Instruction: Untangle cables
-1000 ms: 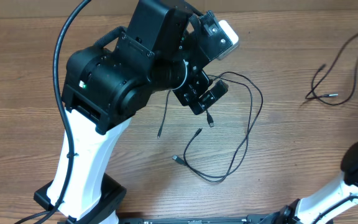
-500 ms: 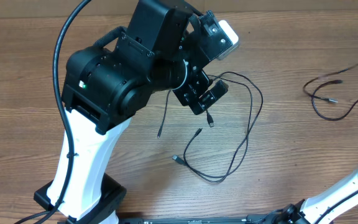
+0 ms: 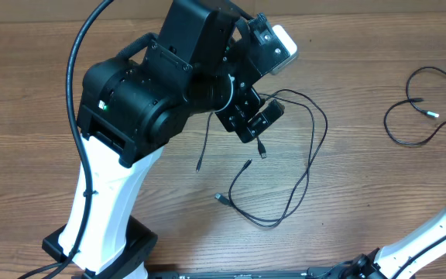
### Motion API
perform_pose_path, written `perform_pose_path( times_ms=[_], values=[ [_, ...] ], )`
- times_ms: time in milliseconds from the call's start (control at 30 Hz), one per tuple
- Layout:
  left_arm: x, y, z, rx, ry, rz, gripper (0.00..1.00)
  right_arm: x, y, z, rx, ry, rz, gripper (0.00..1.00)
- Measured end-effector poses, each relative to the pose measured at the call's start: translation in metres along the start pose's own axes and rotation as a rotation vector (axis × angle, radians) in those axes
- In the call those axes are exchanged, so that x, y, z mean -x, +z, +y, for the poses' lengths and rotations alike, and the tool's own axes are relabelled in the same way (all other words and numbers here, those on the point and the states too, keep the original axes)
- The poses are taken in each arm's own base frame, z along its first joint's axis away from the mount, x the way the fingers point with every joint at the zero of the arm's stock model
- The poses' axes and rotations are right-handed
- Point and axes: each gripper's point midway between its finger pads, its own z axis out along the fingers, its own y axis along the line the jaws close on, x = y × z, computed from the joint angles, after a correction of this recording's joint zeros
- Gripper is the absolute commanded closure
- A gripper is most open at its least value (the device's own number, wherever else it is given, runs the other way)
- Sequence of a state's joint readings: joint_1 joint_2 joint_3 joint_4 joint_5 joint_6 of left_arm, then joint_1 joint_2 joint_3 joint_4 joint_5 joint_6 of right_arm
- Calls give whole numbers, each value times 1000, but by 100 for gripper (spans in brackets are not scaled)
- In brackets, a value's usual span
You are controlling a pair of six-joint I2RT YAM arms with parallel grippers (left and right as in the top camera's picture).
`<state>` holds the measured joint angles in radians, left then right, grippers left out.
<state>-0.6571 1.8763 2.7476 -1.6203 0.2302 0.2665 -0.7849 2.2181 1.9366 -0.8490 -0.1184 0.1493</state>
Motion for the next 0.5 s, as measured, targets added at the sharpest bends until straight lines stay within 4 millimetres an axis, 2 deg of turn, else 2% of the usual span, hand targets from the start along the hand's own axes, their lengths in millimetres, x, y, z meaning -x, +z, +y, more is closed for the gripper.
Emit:
perform_pose_path(
  times_ms=[133,167,267,400,500],
  values=[
    [0,0,0,0,0,0,0,-10,-1,14,86,6,47,4],
    [0,0,0,0,0,0,0,-13,-2,20,123,7,62,0],
    [0,0,0,0,0,0,0,-23,-6,42,242,-7,109,0],
    [0,0,0,0,0,0,1,-42,-12,79,373,-87,168,0],
    [0,0,0,0,0,0,0,-65,-15,114,435,-183,221,0]
  ],
)
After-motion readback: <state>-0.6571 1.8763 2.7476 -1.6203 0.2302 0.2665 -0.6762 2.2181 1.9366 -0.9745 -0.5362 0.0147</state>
